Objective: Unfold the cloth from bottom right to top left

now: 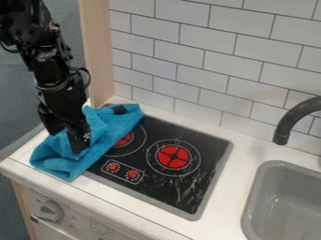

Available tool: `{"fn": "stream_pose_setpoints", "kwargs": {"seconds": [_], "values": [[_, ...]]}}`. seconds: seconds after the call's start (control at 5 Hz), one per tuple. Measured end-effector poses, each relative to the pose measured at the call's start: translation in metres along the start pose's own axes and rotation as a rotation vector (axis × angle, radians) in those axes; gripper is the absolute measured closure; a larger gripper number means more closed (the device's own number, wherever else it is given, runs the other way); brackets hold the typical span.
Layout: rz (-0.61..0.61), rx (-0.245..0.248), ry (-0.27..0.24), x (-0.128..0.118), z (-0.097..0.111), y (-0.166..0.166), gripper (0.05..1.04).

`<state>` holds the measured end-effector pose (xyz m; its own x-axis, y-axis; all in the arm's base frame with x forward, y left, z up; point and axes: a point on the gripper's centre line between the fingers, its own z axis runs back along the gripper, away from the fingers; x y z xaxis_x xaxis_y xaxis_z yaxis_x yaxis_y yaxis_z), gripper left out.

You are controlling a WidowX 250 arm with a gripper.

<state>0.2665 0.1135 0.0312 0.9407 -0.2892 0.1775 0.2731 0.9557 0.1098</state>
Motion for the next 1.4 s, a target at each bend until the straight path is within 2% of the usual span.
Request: {"fn": "stream_pose_setpoints", "kwargs": {"seconds": [0.2, 0.4, 0.6, 1.0, 1.2, 1.4], "values": [[-0.003, 0.008, 0.036, 0.001, -0.014, -0.006, 0.083], [-0.008, -0.030, 0.054, 0.005, -0.030, -0.009, 0.083], [-0.042, -0.048, 0.071, 0.011, -0.040, -0.020, 0.139], [-0.040, -0.025, 0.082, 0.012, -0.044, -0.017, 0.727], [-0.034, -0.046, 0.084, 0.012, -0.044, -0.020, 0.928], [-0.036, -0.069, 0.079, 0.014, -0.040, -0.016, 1.024]]}}
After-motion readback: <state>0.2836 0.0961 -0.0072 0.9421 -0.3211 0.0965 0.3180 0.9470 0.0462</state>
